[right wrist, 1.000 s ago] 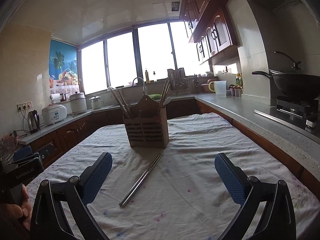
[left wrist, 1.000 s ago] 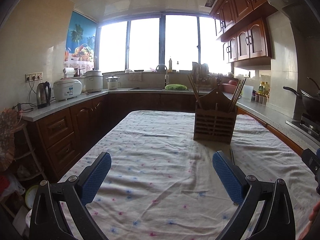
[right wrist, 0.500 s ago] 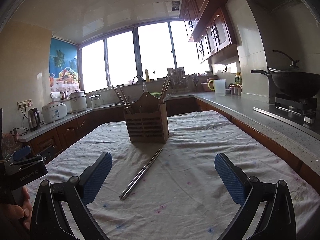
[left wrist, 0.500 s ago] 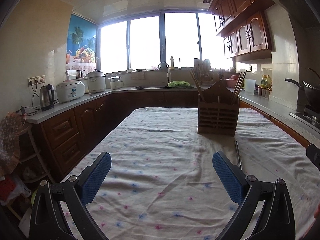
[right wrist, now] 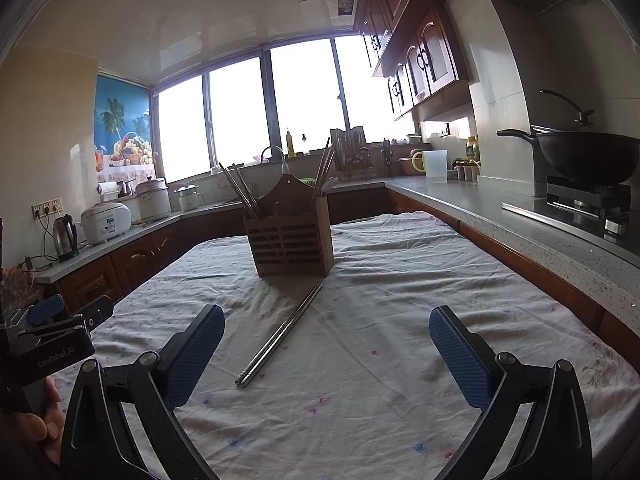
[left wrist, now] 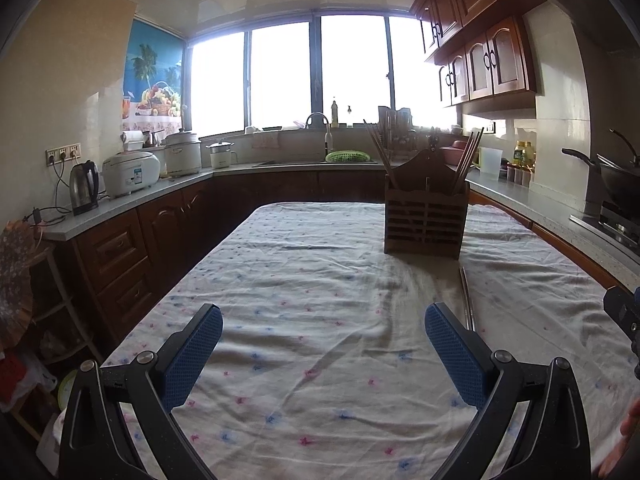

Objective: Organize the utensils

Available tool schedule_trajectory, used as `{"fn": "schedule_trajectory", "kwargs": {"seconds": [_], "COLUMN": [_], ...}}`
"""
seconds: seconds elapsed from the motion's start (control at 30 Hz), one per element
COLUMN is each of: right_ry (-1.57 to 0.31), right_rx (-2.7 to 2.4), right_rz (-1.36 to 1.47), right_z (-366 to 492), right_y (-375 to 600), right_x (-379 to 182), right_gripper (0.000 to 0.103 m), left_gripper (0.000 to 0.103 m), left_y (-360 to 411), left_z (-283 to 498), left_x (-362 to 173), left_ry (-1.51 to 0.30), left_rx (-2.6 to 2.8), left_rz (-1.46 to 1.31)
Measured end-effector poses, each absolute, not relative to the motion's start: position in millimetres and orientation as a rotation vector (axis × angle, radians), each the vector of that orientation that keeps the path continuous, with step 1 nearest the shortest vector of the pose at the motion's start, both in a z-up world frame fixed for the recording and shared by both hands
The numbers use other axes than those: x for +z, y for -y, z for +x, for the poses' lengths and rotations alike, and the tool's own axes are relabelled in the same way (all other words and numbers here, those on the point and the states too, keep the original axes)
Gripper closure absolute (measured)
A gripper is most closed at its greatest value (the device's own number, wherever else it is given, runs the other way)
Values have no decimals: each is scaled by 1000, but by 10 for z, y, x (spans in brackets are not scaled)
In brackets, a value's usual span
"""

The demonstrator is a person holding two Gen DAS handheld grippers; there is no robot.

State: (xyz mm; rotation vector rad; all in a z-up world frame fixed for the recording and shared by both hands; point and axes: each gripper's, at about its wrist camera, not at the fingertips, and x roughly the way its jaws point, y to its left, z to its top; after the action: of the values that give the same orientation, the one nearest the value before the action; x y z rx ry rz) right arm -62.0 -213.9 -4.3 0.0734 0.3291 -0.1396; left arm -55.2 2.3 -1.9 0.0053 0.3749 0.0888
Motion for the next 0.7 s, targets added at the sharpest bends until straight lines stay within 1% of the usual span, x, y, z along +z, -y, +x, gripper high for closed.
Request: {"fn": "schedule_trajectory", "kwargs": {"seconds": [0.7], "right_ry": [-333], "right_rx": [-140], "right_rz": [72], "right_z": [-619], "right_y": [2123], "right_x": [-58], "right_gripper": [0], "left_gripper": [1], "left_y": [39], "left_z": [-584], "left_x": [-6], "left_ry": [-390], "left_rx": [76], "left_rz": [12]}}
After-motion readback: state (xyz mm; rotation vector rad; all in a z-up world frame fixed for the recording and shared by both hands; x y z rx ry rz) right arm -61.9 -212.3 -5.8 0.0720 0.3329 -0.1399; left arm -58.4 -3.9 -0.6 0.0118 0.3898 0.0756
